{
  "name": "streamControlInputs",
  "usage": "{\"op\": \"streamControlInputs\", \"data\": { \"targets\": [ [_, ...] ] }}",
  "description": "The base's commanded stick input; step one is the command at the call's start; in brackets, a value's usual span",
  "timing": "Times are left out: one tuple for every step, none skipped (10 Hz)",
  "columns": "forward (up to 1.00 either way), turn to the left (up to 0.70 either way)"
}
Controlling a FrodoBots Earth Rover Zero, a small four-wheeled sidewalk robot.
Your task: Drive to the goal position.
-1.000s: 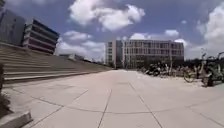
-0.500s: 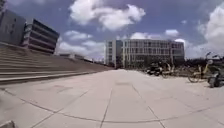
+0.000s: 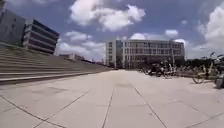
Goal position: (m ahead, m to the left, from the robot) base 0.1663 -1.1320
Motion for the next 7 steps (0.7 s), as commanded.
{"op": "streamControlInputs", "data": {
  "targets": [
    [0.50, 0.00],
    [0.50, 0.00],
    [0.50, 0.00],
    [0.50, 0.00],
    [0.50, 0.00],
    [0.50, 0.00],
    [0.50, 0.00]
  ]
}}
